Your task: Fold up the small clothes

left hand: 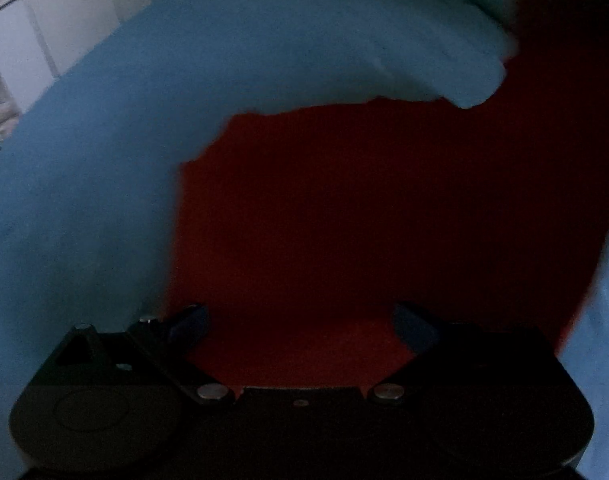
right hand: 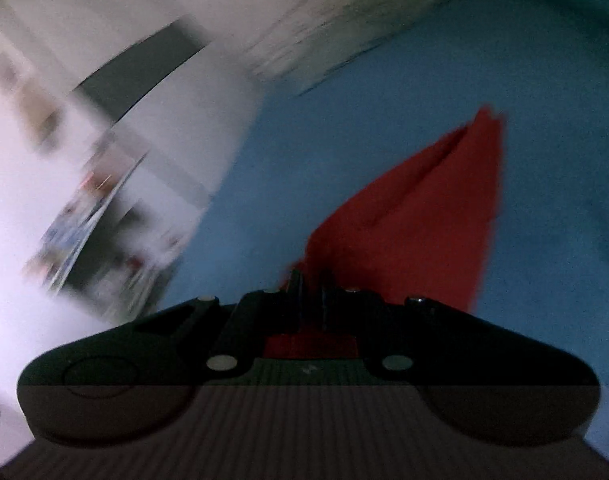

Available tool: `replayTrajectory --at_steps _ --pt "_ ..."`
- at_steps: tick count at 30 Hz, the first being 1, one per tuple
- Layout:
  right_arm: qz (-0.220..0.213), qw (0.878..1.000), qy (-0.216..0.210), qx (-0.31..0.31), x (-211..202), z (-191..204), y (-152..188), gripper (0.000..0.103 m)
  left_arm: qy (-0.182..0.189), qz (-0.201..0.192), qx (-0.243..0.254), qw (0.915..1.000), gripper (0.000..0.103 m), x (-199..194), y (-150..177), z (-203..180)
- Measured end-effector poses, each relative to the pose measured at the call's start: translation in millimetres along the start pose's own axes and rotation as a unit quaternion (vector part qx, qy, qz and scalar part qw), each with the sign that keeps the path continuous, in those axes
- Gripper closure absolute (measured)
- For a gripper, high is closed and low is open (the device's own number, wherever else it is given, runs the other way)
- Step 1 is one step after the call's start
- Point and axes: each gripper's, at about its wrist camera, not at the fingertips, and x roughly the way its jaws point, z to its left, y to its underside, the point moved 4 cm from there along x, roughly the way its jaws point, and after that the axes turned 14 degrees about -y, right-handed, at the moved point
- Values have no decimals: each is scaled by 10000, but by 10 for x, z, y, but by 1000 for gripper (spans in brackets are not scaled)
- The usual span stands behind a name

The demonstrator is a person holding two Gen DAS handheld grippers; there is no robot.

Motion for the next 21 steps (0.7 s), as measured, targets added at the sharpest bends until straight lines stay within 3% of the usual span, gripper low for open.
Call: replayTrajectory --at_steps 3,8,10,14,16,19,20,21 --pt "857 9953 -424 -179 813 151 332 80 -151 -40 6 9999 3 -9 250 360" --pt "2092 9769 -421 -105 1824 -35 1150 81 -105 188 -214 9995 4 100 649 683" --pt "2109 9770 -286 -154 1916 -98 1276 81 -60 192 -267 9994 4 114 747 730" --pt "2028 9784 -403 -78 1831 -102 1241 80 89 87 -374 9992 3 76 758 767" --pt "2123 9761 -389 -250 1833 -66 1217 70 169 53 -438 9989 3 44 728 757" --pt "2036 9771 -547 -303 1711 60 1075 19 323 -12 -544 9980 3 -15 684 783" --pt "1841 9806 -546 -402 1612 136 1013 12 362 -43 -553 9978 3 -40 670 782" --pt "1536 9854 -525 -513 1434 177 915 11 381 -71 -545 9978 3 -57 646 782"
